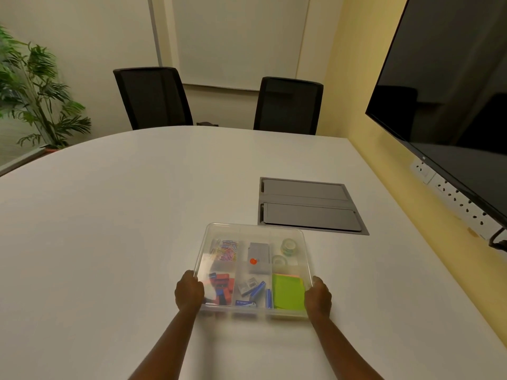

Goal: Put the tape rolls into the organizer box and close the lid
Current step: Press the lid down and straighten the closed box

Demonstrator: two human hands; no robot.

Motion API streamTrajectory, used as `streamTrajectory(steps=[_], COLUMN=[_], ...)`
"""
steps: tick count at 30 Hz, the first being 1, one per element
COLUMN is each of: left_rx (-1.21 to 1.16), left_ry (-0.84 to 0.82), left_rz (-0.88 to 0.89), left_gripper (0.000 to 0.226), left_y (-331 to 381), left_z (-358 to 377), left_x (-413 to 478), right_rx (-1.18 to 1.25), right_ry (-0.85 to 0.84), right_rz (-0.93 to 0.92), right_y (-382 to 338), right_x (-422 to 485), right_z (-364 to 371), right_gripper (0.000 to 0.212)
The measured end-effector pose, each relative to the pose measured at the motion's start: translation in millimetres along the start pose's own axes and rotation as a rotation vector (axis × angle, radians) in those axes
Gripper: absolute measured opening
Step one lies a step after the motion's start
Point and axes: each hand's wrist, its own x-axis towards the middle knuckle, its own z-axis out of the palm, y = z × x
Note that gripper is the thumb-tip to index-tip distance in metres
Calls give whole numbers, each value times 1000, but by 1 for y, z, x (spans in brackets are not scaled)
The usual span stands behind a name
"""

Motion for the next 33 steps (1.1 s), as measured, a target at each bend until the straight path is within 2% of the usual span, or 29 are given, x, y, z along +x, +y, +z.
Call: streamTrajectory(steps=[8, 15, 17, 20, 23, 25, 26, 28, 29, 31, 33], left_rx=[1, 37, 150, 469, 549, 604, 613, 613, 616, 627, 633], left_ry=[-39, -22, -21, -18, -125, -188, -213, -261, -268, -261, -270], left_rz=[11, 80, 158, 460, 617, 659, 665, 666, 659, 649, 625], left_gripper=[27, 26, 37, 52, 65, 63, 71, 107, 119, 124, 126], left_y=[25, 29, 27, 23, 20, 20, 20, 19, 18, 16, 17], left_z=[16, 23, 25, 33, 48, 58, 62, 68, 69, 72, 71], left_x=[32, 37, 32, 23, 9, 0, -4, -14, -18, -24, -29], right_rx=[34, -54, -173, -469, -642, -685, -693, -719, -710, -667, -651], right_ry=[38, 38, 23, -19, -96, -102, -39, -49, -80, -97, -174], right_rz=[10, -62, -143, -355, -480, -525, -576, -592, -573, -537, -521], right_y=[-13, -13, -12, -12, -13, -18, -21, -28, -28, -21, -13], right_x=[34, 46, 42, 35, 27, 13, 5, -11, -19, -23, -19], right_z=[1, 8, 10, 16, 27, 29, 29, 24, 22, 26, 34], right_gripper=[42, 41, 43, 51, 55, 56, 53, 46, 53, 62, 56])
